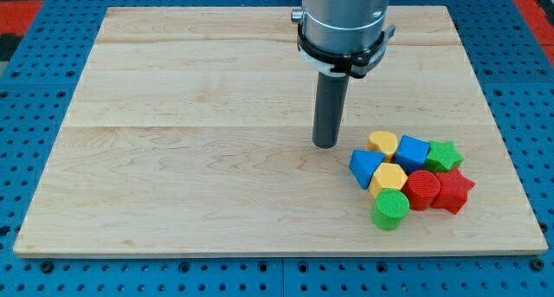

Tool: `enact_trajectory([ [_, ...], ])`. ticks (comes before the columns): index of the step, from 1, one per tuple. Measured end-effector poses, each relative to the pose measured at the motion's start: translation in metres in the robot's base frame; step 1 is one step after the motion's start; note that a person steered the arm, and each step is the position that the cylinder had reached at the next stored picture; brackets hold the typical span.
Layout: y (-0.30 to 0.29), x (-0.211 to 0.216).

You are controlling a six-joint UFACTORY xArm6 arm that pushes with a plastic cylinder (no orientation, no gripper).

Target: Push a group of blocks to the top

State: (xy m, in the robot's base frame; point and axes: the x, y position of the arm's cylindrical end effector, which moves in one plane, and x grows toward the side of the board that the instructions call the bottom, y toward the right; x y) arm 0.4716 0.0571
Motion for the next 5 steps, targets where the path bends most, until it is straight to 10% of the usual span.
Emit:
enact_trajectory([
  [5,-0.037,0.118],
])
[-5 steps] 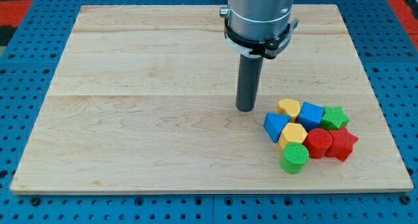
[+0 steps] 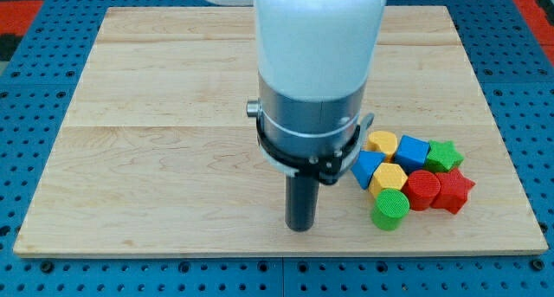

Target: Push a group of blocks to the top

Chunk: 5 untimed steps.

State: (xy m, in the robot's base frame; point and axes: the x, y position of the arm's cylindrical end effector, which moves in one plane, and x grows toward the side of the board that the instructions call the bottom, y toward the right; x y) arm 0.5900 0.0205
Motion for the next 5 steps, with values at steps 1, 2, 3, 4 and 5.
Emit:
enact_trajectory([
  [1,0.003,0.019],
  [2,0.028,0.025],
  [3,0.054,0.025],
  [4,0.059,0.025],
  [5,0.061,0.025],
])
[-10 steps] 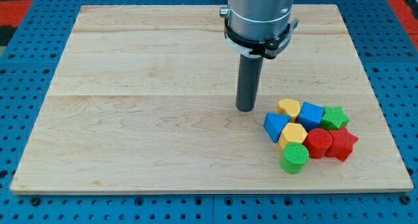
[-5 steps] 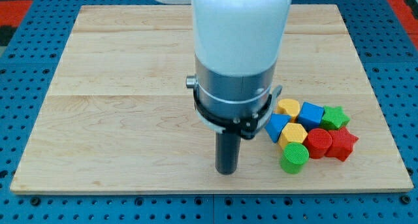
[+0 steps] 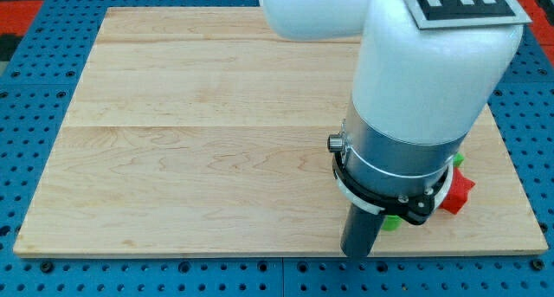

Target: Push a group of blocks to the top

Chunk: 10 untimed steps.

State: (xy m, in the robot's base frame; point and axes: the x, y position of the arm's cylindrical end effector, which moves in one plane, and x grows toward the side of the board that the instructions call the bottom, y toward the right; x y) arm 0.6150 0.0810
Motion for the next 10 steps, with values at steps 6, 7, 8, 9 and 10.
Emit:
enact_trajectory([
  [6,0.039,-0.067],
  [7,0.041,-0.088],
  [8,0.043,-0.111],
  [9,0.043,-0.131],
  [10,0.044,-0.143],
])
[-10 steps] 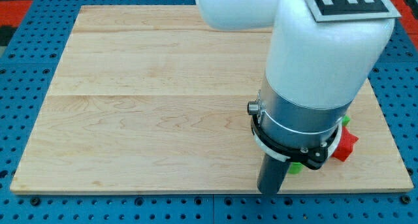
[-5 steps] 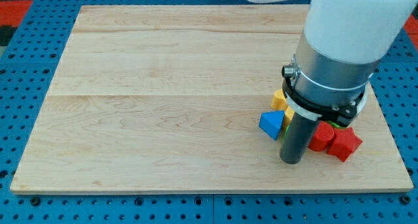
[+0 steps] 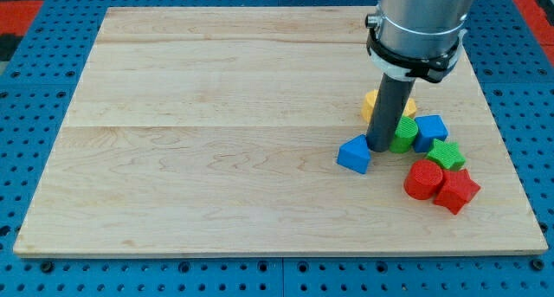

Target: Push a group of blocks to the top

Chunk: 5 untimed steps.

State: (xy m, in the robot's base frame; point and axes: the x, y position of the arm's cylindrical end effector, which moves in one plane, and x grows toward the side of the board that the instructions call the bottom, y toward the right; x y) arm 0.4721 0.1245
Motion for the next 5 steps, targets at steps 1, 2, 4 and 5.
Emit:
enact_trajectory([
  [1,0.000,-0.006],
  [2,0.000,0.007],
  [4,0.021,0.028],
  [5,0.021,0.017],
])
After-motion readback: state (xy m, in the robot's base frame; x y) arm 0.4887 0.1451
